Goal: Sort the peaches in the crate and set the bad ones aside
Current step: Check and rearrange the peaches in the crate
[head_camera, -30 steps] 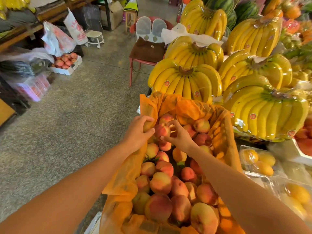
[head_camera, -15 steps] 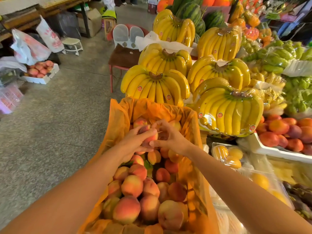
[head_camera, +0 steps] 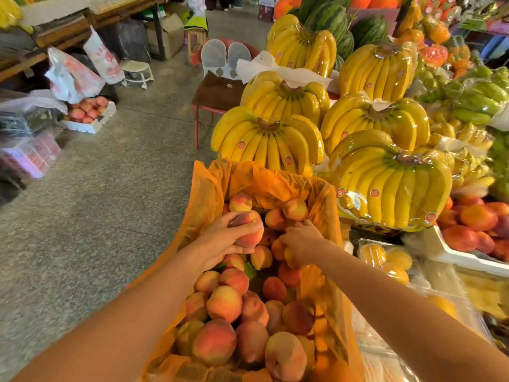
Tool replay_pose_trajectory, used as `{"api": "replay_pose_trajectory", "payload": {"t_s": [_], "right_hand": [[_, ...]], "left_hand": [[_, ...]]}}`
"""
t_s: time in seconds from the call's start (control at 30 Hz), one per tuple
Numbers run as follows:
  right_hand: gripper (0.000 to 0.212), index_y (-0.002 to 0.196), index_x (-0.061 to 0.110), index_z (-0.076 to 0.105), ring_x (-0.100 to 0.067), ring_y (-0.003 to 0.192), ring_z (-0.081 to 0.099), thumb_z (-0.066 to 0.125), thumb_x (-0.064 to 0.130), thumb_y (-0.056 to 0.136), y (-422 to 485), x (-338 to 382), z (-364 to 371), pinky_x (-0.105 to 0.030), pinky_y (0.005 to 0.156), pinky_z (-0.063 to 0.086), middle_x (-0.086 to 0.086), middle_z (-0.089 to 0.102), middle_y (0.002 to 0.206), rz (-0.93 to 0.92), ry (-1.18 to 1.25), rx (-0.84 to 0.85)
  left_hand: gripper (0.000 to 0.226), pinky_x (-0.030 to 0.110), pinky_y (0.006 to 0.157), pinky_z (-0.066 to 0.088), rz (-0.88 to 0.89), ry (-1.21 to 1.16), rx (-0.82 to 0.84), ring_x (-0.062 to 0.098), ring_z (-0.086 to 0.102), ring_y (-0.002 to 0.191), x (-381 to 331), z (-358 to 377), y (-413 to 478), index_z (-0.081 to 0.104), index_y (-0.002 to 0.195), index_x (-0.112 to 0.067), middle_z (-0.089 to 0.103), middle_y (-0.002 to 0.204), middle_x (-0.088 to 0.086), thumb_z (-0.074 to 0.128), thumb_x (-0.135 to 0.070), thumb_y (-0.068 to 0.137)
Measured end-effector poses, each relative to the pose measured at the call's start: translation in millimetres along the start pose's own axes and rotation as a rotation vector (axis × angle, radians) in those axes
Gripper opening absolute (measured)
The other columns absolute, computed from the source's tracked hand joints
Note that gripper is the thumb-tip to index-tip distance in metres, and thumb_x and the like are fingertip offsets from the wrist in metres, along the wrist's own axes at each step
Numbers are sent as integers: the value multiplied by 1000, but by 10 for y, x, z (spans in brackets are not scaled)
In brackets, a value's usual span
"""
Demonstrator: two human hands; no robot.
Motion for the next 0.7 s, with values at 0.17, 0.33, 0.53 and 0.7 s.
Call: {"api": "replay_pose_trajectory", "payload": {"t_s": [0.17,0.33,0.53,0.7], "right_hand": [[55,137,27,47,-25,131,40,65,27,85,22,-74,78,-36,102,33,-1,48,138,-78,-19,9],[64,135,22,49,-25,120,49,72,39,77,13,-155,-29,-35,95,39,-2,51,131,-111,176,-18],[63,123,26,56,-17,111,50,85,32,68,-230,-363,-205,-31,90,45,3,52,122,-72,901,-138],[51,118,22,61,-3,106,56,83,14,73,-593,-401,-402,-19,85,48,6,59,117,-115,1420,-234]], "left_hand": [[72,36,74,58,-12,18,57,25,66,104,5,-47,-10,58,125,-21,54,131,7,84,-35,59],[65,36,75,59,-35,17,12,26,65,103,11,-55,10,52,123,-15,53,128,10,82,-26,67],[57,30,71,55,14,-12,1,24,64,102,-32,-65,11,57,122,-18,57,128,12,79,-20,70],[55,33,87,50,59,-123,132,20,63,104,-125,-16,-48,61,121,-17,65,119,6,79,-15,68]]}}
Point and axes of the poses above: each hand's wrist, its own y-axis towards the middle knuckle, its own z-axis out of the palm, x = y × z, the point moved 4 cm from there along y, towards the middle knuckle
